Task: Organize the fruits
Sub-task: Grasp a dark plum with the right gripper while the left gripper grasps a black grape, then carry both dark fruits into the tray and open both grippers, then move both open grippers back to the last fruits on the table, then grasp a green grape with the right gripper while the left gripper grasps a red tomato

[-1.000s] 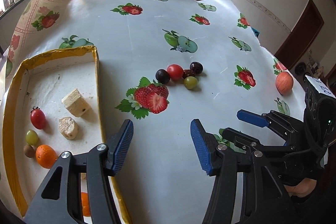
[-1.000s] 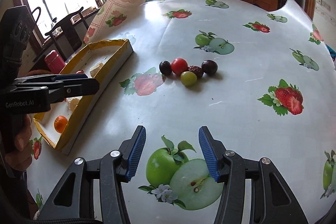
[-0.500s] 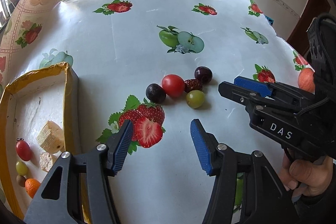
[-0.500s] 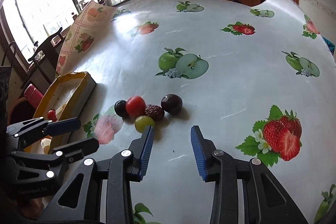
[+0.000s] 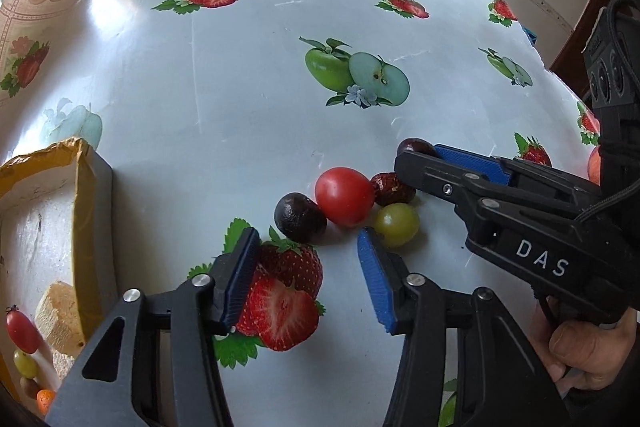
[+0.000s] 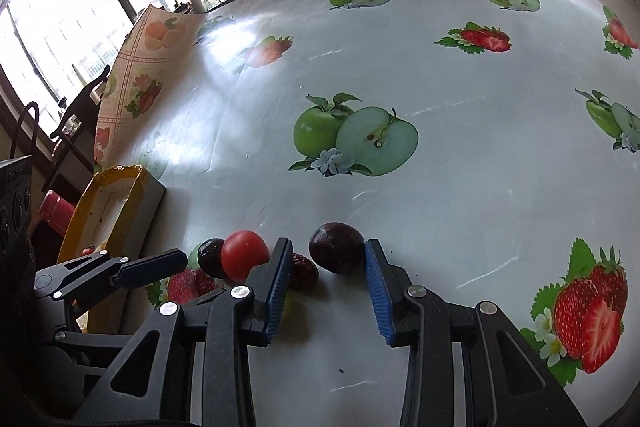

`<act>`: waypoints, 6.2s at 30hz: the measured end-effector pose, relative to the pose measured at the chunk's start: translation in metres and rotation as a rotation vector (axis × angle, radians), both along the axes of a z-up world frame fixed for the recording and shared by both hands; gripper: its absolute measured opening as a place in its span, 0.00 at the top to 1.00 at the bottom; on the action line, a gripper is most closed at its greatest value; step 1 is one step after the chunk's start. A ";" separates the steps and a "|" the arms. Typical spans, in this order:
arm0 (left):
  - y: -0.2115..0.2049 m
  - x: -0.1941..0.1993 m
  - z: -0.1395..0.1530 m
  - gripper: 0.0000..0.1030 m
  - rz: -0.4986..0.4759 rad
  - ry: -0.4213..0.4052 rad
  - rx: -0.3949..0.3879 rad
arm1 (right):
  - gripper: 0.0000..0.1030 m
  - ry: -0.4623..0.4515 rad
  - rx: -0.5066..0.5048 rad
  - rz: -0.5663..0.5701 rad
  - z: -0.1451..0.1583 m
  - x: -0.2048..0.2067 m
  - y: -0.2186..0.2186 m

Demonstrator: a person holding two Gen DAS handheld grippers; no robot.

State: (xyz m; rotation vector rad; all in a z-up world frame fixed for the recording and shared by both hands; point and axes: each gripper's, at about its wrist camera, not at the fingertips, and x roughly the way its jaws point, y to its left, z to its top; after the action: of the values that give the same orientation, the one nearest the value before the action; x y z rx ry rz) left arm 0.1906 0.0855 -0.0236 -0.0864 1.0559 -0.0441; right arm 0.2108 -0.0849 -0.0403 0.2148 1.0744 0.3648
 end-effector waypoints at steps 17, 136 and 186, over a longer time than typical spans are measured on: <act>-0.006 -0.010 0.003 0.81 -0.012 -0.046 0.019 | 0.75 -0.052 0.026 -0.010 0.027 -0.041 -0.030; 0.130 -0.224 0.034 0.43 0.377 -0.091 0.026 | 0.52 -0.156 -0.054 0.347 0.079 -0.137 0.139; -0.004 -0.056 0.030 0.43 0.075 -0.030 -0.042 | 0.74 -0.076 -0.102 0.092 0.018 -0.046 0.011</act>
State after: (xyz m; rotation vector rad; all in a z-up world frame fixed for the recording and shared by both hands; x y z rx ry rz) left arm 0.1348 0.0816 0.0060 -0.1627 1.0208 0.0004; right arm 0.1650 -0.0739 -0.0225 0.0603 1.0270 0.3968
